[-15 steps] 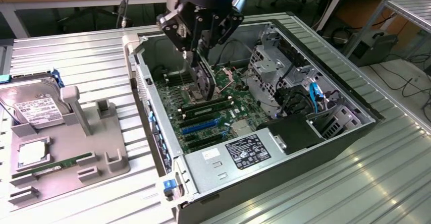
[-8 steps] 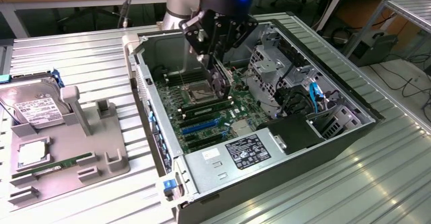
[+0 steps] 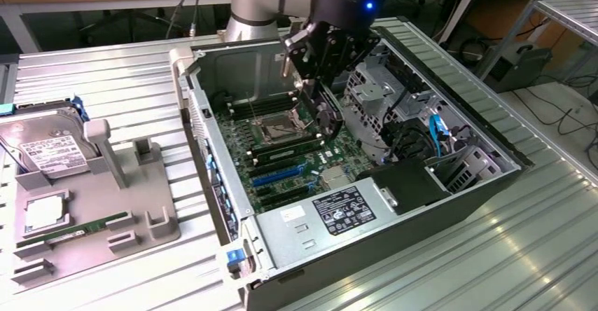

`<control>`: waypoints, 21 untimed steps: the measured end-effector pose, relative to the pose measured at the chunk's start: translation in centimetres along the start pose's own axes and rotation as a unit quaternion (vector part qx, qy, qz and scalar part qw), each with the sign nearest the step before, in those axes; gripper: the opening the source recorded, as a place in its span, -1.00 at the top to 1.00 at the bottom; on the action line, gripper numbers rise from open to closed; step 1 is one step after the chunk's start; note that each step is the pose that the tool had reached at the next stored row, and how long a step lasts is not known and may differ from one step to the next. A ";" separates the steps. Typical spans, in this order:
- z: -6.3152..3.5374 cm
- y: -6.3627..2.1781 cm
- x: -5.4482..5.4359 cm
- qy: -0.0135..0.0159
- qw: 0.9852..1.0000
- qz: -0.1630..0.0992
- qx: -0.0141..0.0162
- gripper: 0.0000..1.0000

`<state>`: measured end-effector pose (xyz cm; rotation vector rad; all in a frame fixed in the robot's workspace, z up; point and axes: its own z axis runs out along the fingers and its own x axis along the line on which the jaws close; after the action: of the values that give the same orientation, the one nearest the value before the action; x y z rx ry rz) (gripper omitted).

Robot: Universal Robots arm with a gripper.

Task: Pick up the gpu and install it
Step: 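Pick up the gpu and move the gpu toward the slot, then insert the gpu into the slot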

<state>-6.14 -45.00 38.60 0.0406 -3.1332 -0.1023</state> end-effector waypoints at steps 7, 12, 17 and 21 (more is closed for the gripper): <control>0.00 -0.01 -0.4 0.005 1.000 0.000 0.000 0.47; 0.00 -0.01 -0.4 0.005 1.000 0.000 0.000 0.47; 0.00 -0.01 -0.4 0.005 1.000 0.000 0.000 0.47; 0.04 -0.01 -0.4 0.008 0.999 -0.045 0.000 0.47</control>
<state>-5.76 -45.00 38.56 0.1805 -3.1159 -0.1007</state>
